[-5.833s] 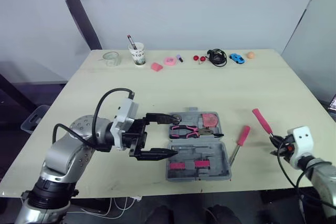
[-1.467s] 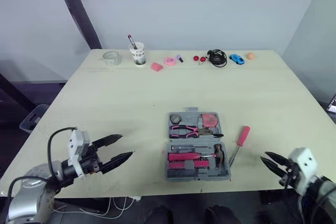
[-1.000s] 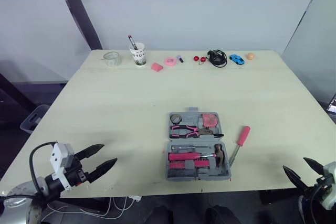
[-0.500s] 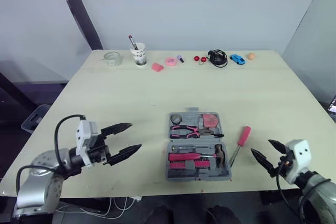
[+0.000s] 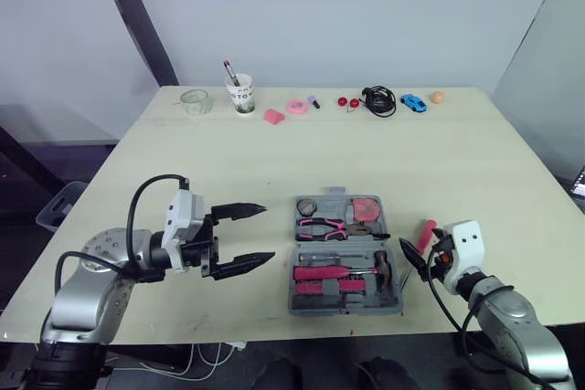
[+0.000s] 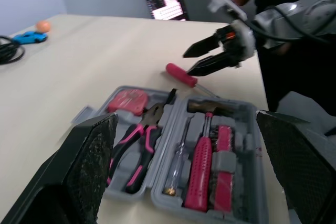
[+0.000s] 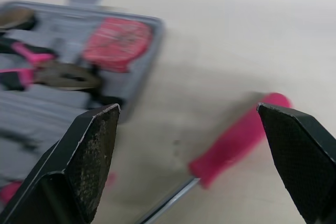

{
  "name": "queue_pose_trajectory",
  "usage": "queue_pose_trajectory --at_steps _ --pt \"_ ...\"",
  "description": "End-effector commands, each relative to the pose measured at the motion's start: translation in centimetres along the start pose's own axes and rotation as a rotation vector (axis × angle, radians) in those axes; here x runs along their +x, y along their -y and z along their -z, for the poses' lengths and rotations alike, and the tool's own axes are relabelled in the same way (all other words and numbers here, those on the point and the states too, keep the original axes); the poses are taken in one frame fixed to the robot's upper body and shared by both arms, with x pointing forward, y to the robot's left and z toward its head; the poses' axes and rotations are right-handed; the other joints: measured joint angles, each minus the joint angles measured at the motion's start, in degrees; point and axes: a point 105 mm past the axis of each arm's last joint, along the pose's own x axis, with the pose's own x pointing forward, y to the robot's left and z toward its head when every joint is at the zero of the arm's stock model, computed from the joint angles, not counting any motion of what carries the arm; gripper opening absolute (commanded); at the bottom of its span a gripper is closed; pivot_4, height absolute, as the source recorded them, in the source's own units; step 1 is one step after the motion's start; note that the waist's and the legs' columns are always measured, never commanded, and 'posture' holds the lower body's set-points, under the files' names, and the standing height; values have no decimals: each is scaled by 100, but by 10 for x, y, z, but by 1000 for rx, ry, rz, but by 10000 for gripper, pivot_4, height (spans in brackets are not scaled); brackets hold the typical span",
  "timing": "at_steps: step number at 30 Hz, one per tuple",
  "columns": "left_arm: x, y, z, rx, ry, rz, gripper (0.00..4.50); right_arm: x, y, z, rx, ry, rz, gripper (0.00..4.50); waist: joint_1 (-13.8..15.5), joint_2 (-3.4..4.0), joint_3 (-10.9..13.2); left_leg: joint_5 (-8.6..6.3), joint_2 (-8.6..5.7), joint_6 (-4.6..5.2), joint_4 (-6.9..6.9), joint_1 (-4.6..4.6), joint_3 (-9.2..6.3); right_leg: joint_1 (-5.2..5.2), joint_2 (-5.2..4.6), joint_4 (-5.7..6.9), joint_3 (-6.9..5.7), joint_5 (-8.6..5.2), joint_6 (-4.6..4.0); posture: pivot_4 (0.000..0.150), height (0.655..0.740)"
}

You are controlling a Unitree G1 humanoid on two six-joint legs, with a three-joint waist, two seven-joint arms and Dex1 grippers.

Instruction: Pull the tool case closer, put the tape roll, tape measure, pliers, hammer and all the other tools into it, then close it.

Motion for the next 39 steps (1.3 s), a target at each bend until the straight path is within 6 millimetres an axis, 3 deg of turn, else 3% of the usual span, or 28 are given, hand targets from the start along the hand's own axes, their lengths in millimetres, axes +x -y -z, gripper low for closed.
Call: queue_pose_trajectory --at_steps 1,13,17,21,23,30,34,36,39 --pt "6 3 -16 47 23 43 45000 3 3 -1 -17 -3 72 43950 -4 0 0 0 1 0 0 0 0 0 2 0 -1 0 0 1500 7400" --pt "12 5 -26 56 36 88 45000 14 5 28 111 -113 155 43950 -16 0 0 0 3 0 0 2 -2 0 6 2 1 0 -1 1500 7400" --pt "13 6 -28 58 38 96 45000 17 9 30 89 -120 175 31738 -19 -1 0 0 3 0 0 2 -1 0 6 1 3 0 0 1500 7400" --pt "14 7 -29 59 41 99 45000 18 12 29 79 -117 180 10332 -20 -1 -1 0 3 0 0 3 -1 0 7 2 2 0 0 1500 7400" --pt "15 7 -29 59 43 102 45000 19 14 28 69 -114 183 4089 -21 -1 -1 0 3 0 0 3 -1 0 7 2 2 0 0 1500 7400" --pt "16 7 -30 58 48 107 45000 19 20 26 49 -106 186 3832 -19 -1 -1 0 3 0 0 3 -1 0 7 2 3 0 0 1500 7400" --pt "16 7 -30 56 51 111 45000 15 27 15 19 -70 164 3832 -15 0 0 0 2 0 0 2 -1 0 6 2 3 0 0 1500 7400" --pt "15 7 -29 55 48 117 45000 13 28 7 -17 -45 129 3832 -17 1 1 0 2 0 0 2 0 0 6 1 3 0 0 1500 7400" --pt "12 9 -27 58 36 142 45000 5 14 -13 -125 -3 -61 3832 -16 9 6 0 2 0 0 2 0 0 7 1 3 0 0 1500 7400"
